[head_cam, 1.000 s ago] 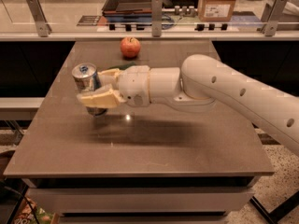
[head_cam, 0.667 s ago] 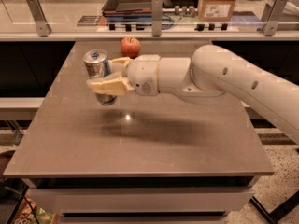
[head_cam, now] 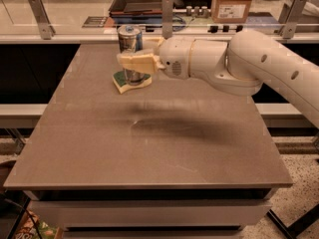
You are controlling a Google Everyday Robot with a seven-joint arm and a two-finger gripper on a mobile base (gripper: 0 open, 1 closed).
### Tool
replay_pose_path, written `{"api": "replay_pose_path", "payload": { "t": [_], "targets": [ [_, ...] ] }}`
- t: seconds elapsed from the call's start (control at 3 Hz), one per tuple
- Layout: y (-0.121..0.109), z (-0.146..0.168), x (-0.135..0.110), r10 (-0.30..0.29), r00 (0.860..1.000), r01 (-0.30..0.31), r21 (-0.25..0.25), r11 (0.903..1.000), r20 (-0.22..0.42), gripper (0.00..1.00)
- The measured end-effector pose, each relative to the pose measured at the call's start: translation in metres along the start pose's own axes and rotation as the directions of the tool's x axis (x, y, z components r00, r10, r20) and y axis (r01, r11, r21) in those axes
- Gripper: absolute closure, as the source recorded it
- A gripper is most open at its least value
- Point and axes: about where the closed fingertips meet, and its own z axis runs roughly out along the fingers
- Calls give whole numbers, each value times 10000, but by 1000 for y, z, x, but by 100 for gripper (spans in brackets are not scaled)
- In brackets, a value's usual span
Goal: Move redbull can near apple
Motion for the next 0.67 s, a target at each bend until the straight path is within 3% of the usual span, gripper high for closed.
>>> {"api": "replay_pose_path", "payload": {
  "t": [0.33,0.67],
  "targets": [
    [-40,-13,-10,232,9992,-252,635,9977,324,100],
    [-78,-28,-18,177,9988,-241,1447,9892,452,100]
  ]
}}
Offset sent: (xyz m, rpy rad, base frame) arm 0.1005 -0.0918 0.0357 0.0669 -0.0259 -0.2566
